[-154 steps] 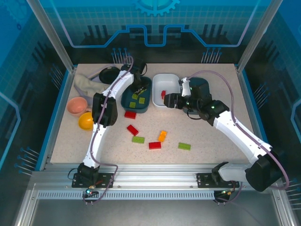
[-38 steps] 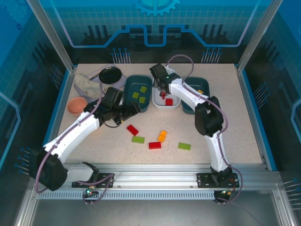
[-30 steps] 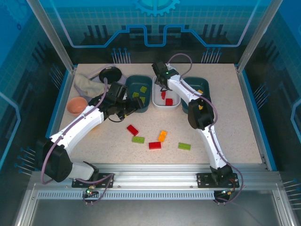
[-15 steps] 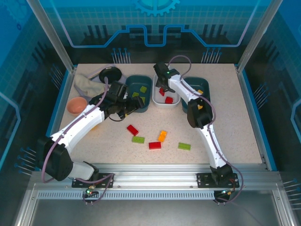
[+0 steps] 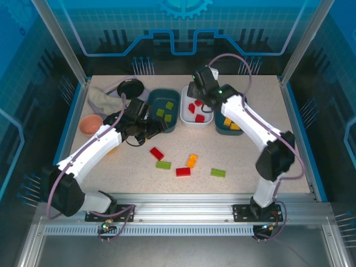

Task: Sort the legos into containers by color

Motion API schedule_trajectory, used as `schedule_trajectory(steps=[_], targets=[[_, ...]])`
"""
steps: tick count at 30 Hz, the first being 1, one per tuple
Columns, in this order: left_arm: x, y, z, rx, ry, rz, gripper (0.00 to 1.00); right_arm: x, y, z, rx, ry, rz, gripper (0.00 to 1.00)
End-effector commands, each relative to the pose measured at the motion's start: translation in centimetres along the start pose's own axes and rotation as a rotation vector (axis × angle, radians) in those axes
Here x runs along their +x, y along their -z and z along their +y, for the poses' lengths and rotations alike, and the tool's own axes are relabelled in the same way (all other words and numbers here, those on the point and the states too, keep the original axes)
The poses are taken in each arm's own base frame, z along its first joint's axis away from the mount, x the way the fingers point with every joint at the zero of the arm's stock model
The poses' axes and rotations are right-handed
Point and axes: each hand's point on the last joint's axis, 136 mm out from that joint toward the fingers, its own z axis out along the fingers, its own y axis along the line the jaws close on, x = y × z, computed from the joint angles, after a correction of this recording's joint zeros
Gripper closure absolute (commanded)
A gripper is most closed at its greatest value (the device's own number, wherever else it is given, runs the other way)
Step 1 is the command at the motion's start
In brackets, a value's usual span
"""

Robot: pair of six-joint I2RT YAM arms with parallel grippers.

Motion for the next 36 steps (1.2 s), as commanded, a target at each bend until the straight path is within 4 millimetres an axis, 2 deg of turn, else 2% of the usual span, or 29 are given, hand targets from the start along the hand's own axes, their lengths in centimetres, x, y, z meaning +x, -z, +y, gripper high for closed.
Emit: schedule_trajectory(steps=[1, 10, 13, 16, 20, 26, 29, 33, 36], targets=[[0.7, 1.4, 0.2, -0.007, 0.025, 0.003, 0.21, 2.8, 2.5, 0.2, -0.080, 0.129, 0.008, 0.29], [3.5, -0.3, -0.5, -0.045, -0.117, 0.083, 0.24, 13.5, 10.4, -3.8, -0.268, 0.232, 0.229, 0.29], [5.1, -1.7, -1.0, -0.060, -0.177, 0.127, 0.26, 16.3, 12.4, -6.3, -0.257, 0.205, 0.321, 0.29], [6.7, -3.0, -1.5, -0.086, -0.239, 0.163, 0.28, 17.9, 14.2, -8.0, -0.257, 0.191, 0.371, 0.31], [8.2, -4.5, -2.3, -0.120, -0.293, 0.186, 0.28, 18.1, 16.1, -9.6, -0.252, 0.149, 0.358, 0.31], [10.6, -6.7, -3.7, -0.162, -0.359, 0.226, 0.31, 17.5, 17.9, -10.6, -0.245, 0.135, 0.345, 0.32], [11.8, -7.1, -5.4, -0.144, -0.429, 0.238, 0.34, 17.4, 18.6, -11.1, -0.235, 0.142, 0.344, 0.32], [14.3, -8.2, -8.1, -0.140, -0.584, 0.286, 0.35, 15.2, 20.3, -11.7, -0.246, 0.120, 0.247, 0.32], [15.1, -9.1, -8.0, -0.193, -0.569, 0.315, 0.35, 13.9, 21.3, -11.9, -0.259, 0.125, 0.187, 0.33]])
